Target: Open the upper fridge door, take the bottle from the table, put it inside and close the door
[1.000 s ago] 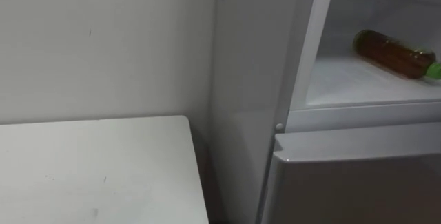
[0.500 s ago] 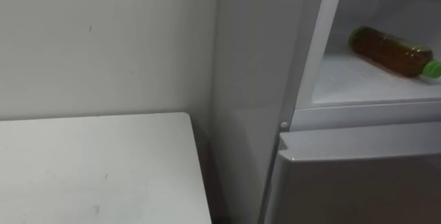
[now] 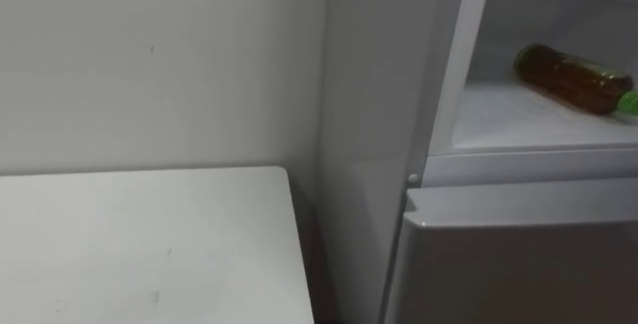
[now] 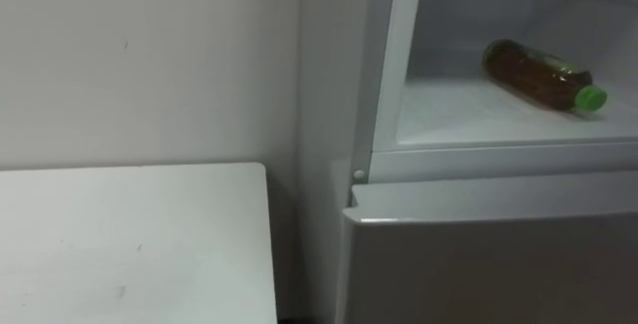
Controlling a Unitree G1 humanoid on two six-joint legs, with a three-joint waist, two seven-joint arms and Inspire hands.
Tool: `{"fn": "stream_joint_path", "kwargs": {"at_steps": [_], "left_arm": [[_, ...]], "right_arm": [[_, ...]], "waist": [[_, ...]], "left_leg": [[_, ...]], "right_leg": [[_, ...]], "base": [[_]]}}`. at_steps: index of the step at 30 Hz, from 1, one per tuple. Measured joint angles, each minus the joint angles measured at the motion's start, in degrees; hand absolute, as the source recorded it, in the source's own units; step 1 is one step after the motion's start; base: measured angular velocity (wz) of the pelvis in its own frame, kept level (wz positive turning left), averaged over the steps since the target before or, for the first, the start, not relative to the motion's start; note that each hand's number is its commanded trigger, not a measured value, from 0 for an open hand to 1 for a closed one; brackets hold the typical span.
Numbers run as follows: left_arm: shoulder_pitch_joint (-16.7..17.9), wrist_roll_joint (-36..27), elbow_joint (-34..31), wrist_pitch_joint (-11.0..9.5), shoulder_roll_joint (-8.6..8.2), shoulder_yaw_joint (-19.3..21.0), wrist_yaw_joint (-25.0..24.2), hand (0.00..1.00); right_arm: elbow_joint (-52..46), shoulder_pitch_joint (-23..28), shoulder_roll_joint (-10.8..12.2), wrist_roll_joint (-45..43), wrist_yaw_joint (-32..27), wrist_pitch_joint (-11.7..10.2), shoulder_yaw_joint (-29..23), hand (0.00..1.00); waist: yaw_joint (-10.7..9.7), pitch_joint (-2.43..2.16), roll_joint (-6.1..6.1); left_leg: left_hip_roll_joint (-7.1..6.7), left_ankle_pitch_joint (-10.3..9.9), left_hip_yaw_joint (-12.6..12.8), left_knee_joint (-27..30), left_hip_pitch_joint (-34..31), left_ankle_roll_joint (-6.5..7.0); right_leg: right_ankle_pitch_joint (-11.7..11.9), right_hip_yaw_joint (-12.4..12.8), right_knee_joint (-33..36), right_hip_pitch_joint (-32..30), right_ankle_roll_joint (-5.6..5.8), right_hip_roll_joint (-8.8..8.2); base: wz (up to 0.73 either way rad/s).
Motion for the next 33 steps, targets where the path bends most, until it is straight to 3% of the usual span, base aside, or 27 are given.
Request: {"fn": "stream_joint_path", "kwargs": {"at_steps": [10,16,21,33], "left_arm": [[-0.1,0.1,0.0,-0.3,-0.08,0.0,-0.3,0.00],[-0.2,0.2,0.6,-0.3,-0.08,0.1,-0.4,0.00],[-0.8,0.2,1.6,-0.3,-0.10,-0.1,-1.4,0.00],[-2.4,0.0,2.2,-0.1,0.19,-2.7,-1.8,0.00]], "right_arm": [[0.0,0.0,0.0,-0.1,-0.2,0.0,0.1,0.00],[-2.6,1.6,0.0,-2.6,0.0,0.0,3.8,0.00],[-4.7,1.8,0.0,-9.0,2.4,0.0,7.3,0.00],[-12.6,0.4,-2.4,-11.3,11.0,-0.4,12.3,0.00]], "waist": [[0.3,0.03,0.00],[1.1,0.09,0.11],[1.2,0.16,0.20],[3.1,0.37,0.29]], "left_leg": [[0.00,0.0,0.0,-0.4,0.1,0.01],[0.00,0.0,0.1,-0.2,0.1,0.01],[0.04,0.0,0.2,-0.1,-0.1,0.01],[0.21,0.0,0.2,-1.1,0.4,0.01]], "right_leg": [[0.1,0.0,-0.1,0.0,-0.09,0.14],[0.1,0.7,0.0,-0.3,-0.10,0.43],[0.1,1.0,0.0,-0.5,-0.16,0.61],[0.6,0.7,-0.1,-0.4,-0.58,0.77]], "base": [[0.00],[-0.05],[-0.02],[0.00]]}}
